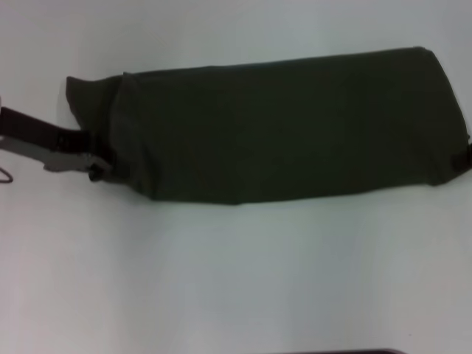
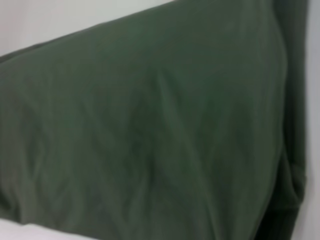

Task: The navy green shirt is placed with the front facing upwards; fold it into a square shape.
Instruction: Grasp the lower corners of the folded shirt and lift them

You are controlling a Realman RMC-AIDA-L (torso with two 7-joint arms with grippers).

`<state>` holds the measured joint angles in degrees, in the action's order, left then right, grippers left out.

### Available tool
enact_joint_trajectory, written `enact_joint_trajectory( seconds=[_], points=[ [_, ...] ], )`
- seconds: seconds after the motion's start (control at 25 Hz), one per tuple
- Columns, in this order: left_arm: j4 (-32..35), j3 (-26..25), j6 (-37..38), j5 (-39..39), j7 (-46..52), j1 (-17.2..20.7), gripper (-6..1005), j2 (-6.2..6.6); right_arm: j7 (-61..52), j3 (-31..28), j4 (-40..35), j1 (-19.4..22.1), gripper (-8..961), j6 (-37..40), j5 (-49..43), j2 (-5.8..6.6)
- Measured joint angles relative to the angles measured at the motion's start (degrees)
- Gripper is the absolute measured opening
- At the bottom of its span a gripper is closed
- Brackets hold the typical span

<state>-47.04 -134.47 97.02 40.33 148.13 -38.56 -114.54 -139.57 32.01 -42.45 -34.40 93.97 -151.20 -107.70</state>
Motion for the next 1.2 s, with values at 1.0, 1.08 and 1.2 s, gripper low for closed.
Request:
enact_joint_trajectory(
  seconds=[1.0, 1.08, 1.2],
  points=[
    [-4.13, -0.22, 10.82, -10.9, 2.72, 4.57, 25, -1.63, 1.24, 2.39, -3.78, 4.25, 13, 15.0, -5.32, -1.46],
    [-4.22, -0.23, 10.8, -11.14, 2.93, 4.71, 25, -1.59, 1.24, 2.56, -3.78, 4.26, 12, 15.0, -5.43, -1.46],
    [-4.19, -0.24, 10.49, -11.63, 3.15, 4.8, 26, -1.37, 1.24, 2.62, -3.78, 4.26, 12, 15.0, -5.51, -1.46]
  ],
)
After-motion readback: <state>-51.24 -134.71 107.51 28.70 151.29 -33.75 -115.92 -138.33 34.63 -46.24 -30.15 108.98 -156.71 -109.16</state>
